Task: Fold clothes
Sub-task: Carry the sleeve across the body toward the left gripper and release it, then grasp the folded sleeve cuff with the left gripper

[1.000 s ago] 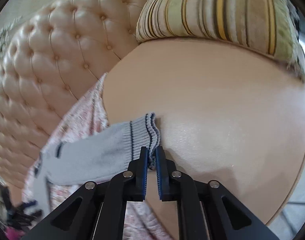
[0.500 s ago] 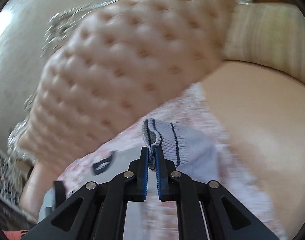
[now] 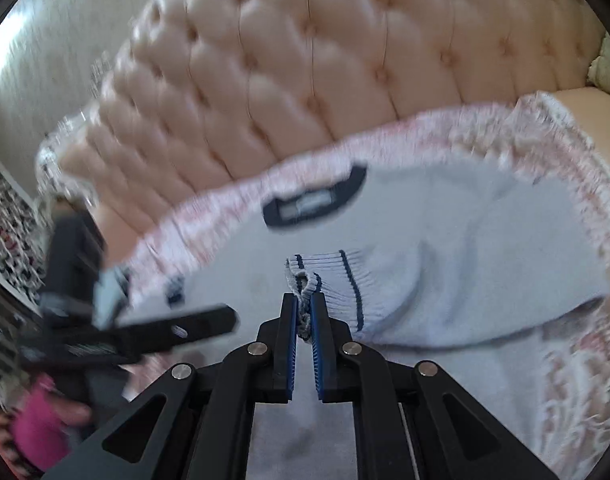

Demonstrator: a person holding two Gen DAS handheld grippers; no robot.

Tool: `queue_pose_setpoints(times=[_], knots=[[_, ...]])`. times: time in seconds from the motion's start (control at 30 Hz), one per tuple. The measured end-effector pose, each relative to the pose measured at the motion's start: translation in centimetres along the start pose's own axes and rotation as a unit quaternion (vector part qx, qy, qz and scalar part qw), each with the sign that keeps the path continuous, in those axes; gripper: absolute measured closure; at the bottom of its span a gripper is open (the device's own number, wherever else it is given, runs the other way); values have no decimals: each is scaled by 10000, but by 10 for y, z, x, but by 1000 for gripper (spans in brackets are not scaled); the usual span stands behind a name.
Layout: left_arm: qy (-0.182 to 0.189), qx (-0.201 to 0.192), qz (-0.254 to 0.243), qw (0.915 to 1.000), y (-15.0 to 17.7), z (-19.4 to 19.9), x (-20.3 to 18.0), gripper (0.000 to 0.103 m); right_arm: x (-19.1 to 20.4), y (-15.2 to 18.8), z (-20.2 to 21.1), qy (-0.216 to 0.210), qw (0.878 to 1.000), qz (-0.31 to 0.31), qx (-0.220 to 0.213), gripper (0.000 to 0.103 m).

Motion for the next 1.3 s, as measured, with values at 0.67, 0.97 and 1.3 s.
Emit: queue_pose_setpoints(times=[0.67, 0.97, 1.3], knots=[[-152, -264, -1148, 9929, 3, -13, -67, 1, -66, 8, 108, 268, 9952, -579, -746, 55], [13, -492, -1280, 9906, 5, -37, -66, 30, -70, 29, 113, 214, 9959, -547, -683, 55], [409, -542, -1185, 9906, -3, -39, -62, 58, -80, 24, 110, 345, 9948, -619, -734, 55]])
Point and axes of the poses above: each gripper's, at about its wrist camera, not at the fingertips, and z roughly against the way its jaws point, x to its left, y to its underside, the point moved 3 cm from there along -z, roughly the way its jaws point, and after that the axes turned 9 degrees about -z, right-handed, at the moved point
